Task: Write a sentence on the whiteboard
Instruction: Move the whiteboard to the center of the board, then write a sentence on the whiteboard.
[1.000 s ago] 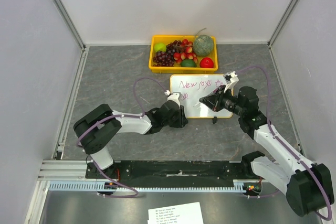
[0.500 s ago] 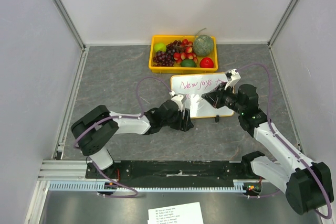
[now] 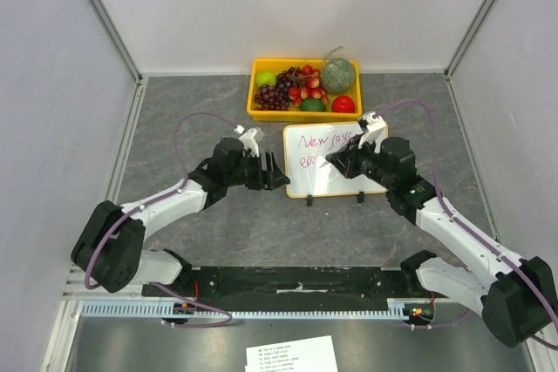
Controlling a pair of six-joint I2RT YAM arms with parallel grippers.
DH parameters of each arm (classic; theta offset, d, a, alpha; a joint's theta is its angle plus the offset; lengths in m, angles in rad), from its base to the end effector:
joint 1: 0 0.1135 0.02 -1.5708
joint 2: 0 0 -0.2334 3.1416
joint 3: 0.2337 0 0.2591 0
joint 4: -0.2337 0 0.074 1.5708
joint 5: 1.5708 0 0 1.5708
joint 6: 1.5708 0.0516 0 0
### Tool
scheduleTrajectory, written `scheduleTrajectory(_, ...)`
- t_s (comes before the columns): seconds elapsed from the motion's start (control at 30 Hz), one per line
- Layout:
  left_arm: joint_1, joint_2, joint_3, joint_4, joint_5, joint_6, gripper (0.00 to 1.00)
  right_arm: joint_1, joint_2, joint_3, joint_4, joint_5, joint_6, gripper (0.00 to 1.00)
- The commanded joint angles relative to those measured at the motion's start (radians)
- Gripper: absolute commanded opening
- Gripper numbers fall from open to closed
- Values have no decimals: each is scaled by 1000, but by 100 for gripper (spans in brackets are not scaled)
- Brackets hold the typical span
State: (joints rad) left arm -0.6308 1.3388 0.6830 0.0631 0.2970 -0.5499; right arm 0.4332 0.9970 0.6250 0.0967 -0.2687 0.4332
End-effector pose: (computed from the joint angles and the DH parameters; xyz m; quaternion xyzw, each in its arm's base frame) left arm 0.2374 -0.1921 0.1656 0.1048 0.8695 -0.3671 0.3133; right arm 0.2384 0.1254 0.2402 -0.0808 0.7903 0.3480 0.4979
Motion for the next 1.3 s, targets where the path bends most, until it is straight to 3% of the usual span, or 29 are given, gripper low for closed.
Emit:
scheduleTrajectory(0.0,121,68,-22,166,290,9,79,96,29,58,12,149,-45,0)
scheduleTrajectory(0.13,174,210,-5,397,453,-42,77,119,45,56,43,212,-33,0)
scheduleTrajectory(0.3,175,359,50,523,498,-36,76,121,87,58,83,229,-28,0)
scheduleTrajectory(0.47,178,431,90,578,554,-28,72,128,130,61,109,246,-33,0)
scheduleTrajectory(0.7,177,467,121,558,516,18,65,134,160,55,172,263,-44,0)
scheduleTrajectory(0.77,178,493,115,586,513,8,61,136,158,48,190,298,-51,0)
scheduleTrajectory(0.83,180,510,130,575,521,2,49,136,157,35,216,318,-59,0)
scheduleTrajectory(0.97,178,510,138,543,496,-4,34,136,158,7,277,342,-73,0)
scheduleTrajectory(1.27,181,481,130,440,453,4,12,153,172,-39,366,376,-113,0)
